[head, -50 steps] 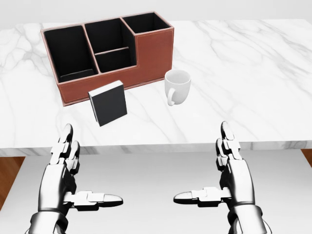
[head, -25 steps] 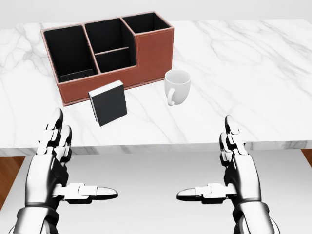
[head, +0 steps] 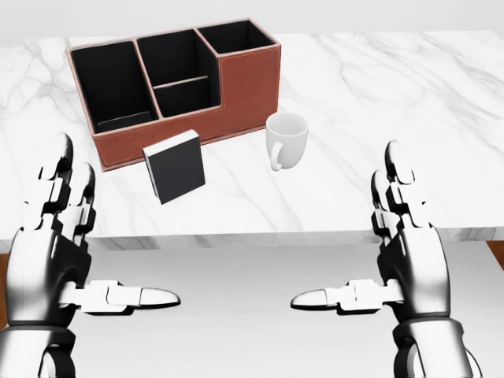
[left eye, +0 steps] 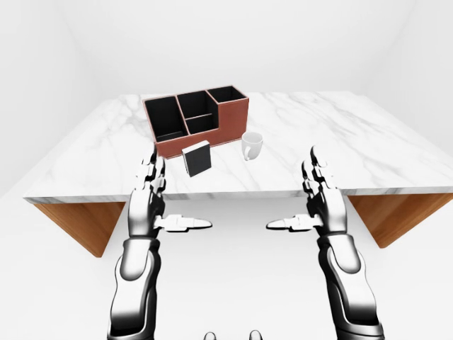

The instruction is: Pick up the book and place it in the front compartment of the caddy.

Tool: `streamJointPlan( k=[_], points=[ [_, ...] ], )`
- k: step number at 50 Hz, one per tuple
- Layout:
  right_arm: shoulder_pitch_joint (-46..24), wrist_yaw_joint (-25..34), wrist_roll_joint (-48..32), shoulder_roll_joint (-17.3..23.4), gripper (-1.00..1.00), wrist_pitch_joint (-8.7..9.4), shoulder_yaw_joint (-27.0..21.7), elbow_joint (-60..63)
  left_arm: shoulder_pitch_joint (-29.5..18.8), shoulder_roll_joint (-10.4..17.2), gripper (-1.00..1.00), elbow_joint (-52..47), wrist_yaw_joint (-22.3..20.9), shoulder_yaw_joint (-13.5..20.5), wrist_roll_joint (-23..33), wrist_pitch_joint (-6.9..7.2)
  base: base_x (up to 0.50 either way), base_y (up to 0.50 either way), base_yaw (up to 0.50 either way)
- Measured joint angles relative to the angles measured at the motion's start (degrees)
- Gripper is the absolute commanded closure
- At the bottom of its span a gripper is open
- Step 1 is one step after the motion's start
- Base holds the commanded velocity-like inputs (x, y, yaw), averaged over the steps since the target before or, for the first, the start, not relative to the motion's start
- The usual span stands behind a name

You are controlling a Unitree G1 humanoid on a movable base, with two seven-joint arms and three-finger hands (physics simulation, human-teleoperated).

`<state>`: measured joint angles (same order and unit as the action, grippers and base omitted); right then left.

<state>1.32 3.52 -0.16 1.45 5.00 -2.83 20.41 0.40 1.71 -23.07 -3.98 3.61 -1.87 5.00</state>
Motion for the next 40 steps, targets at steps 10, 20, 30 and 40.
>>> streamJointPlan(
  k=[10, 20, 30, 40],
  points=[
    [0.48, 0.72, -0.14, 0.44, -1.0, 0.0, 0.01, 4.7, -0.09, -0.37, -1.0, -2.54, -0.39, 0.07, -0.16, 0.0, 0.0, 0.09, 0.0],
    [0.72, 1.53, 0.42, 0.05, -1.0, 0.0, 0.12, 8.49, -0.09, -0.09, -1.0, -3.63, -0.57, 0.3, -0.18, 0.0, 0.0, 0.5, 0.0],
    [0.76, 1.8, 0.78, -0.07, -1.0, 0.0, 0.09, 10.31, -0.07, 0.05, -1.0, -4.53, -0.68, 0.45, -0.23, 0.0, 0.0, 0.5, 0.0],
    [0.74, 1.83, 0.97, -0.15, -1.0, 0.0, 0.01, 10.97, -0.13, 0.11, -1.0, -5.12, -0.75, 0.52, -0.28, 0.0, 0.0, 0.5, 0.0]
  ],
)
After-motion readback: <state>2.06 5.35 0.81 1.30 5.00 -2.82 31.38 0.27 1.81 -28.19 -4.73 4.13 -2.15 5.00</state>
